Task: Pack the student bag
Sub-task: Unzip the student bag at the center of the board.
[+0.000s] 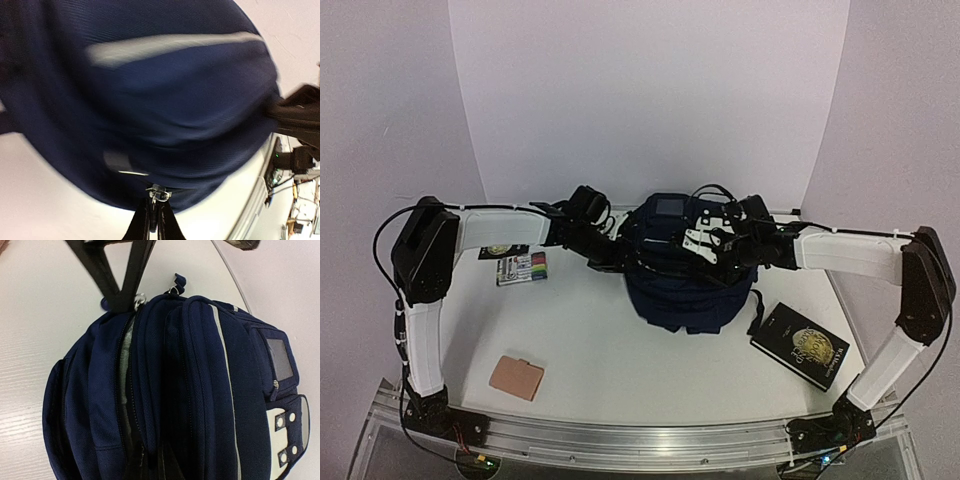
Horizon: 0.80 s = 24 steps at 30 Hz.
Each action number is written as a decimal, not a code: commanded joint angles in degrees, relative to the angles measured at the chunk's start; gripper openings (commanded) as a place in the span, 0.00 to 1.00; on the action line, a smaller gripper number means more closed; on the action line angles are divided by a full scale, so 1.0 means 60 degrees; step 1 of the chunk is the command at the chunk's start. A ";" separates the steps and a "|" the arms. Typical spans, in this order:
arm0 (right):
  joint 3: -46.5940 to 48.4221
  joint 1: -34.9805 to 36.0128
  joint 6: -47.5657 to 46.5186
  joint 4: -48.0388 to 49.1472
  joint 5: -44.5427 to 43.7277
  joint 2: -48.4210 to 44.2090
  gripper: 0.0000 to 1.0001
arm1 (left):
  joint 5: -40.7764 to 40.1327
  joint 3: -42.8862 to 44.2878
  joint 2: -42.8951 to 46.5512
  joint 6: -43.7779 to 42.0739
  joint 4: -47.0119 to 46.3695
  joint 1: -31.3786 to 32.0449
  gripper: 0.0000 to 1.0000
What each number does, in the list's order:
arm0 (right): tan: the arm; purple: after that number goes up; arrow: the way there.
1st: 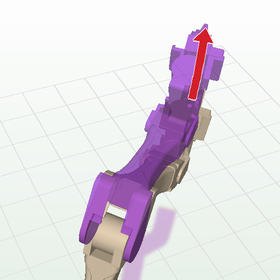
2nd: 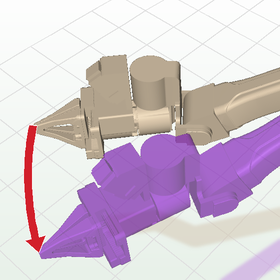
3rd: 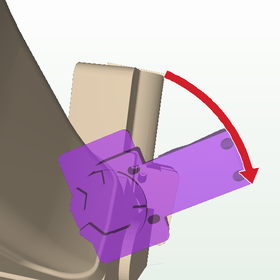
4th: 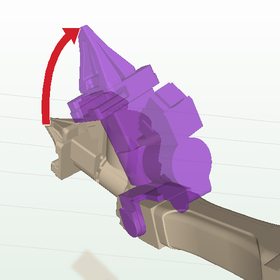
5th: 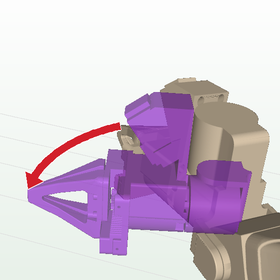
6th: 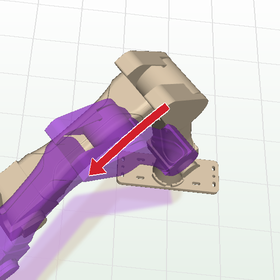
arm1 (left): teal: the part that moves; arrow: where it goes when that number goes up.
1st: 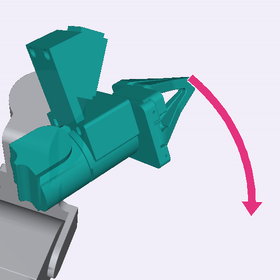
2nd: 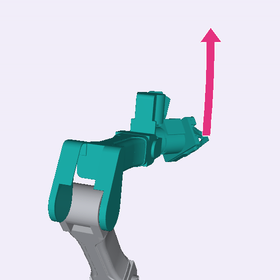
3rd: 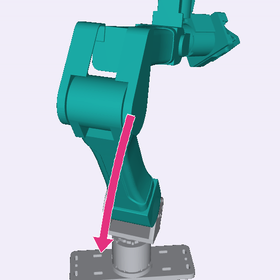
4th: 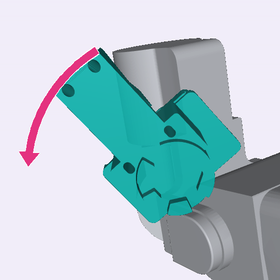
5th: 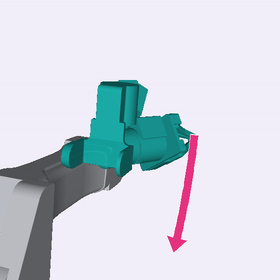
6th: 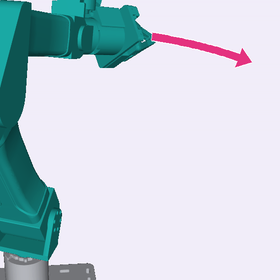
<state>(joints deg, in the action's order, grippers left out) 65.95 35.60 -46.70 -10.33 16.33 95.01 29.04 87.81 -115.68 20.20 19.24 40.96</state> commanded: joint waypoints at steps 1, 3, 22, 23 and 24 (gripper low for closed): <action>-0.0306 -0.0144 -0.0172 0.0055 -0.0335 -0.1162 0.00 | -0.0850 0.0231 0.0431 -0.0991 0.0572 -0.1025 0.00; -0.0377 -0.0179 -0.0180 0.0051 -0.0357 -0.1338 0.00 | -0.1186 0.0549 0.0122 -0.1184 0.0624 -0.1279 0.00; 0.1404 -0.0202 0.1570 -0.0115 0.1415 -0.0652 0.00 | -0.2513 0.4915 -0.3696 -0.1151 0.0539 -0.2815 0.00; 0.1559 -0.0205 0.1761 -0.0127 0.1463 -0.0616 0.00 | -0.2676 0.5099 -0.3853 -0.0977 0.0583 -0.2919 0.00; 0.1745 -0.0206 0.1994 -0.0148 0.1506 -0.0561 0.00 | -0.2767 0.5226 -0.3967 -0.0737 0.0574 -0.3054 0.00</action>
<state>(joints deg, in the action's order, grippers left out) 70.54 34.65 -40.03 -10.30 20.56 92.68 25.17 114.52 -135.66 12.97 23.50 30.34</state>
